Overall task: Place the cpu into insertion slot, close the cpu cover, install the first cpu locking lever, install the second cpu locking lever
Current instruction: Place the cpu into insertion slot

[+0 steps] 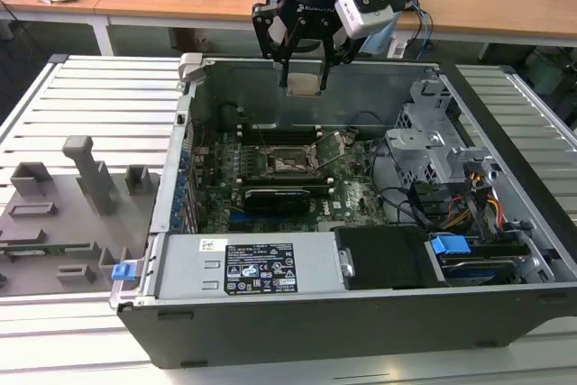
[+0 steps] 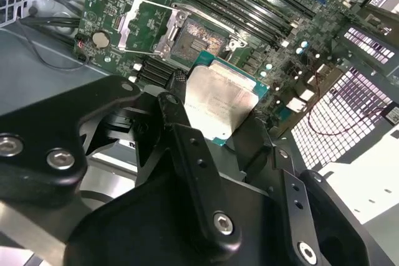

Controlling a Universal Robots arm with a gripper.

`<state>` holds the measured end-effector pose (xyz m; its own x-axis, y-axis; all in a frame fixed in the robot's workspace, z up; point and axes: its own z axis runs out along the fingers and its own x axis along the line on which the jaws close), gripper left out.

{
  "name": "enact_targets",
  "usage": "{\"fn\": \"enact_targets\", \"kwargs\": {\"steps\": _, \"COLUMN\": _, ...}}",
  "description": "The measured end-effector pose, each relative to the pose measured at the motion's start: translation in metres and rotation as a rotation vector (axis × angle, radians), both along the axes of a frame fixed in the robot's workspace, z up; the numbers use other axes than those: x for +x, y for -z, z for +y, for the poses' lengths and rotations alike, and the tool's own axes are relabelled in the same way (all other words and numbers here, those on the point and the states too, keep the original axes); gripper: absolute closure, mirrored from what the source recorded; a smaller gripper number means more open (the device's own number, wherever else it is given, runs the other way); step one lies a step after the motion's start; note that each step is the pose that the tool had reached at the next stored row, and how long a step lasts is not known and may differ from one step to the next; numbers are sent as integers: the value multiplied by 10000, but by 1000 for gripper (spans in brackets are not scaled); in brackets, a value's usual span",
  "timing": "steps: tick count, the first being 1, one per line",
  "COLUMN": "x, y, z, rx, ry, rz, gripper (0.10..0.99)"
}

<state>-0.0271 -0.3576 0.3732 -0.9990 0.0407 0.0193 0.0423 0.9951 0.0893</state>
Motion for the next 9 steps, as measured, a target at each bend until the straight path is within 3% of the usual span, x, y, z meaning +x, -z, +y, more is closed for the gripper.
{"fn": "enact_targets", "kwargs": {"steps": 9, "x": 0, "y": 0, "z": 0, "rx": 0, "ry": 316, "rz": 0, "gripper": 545}}
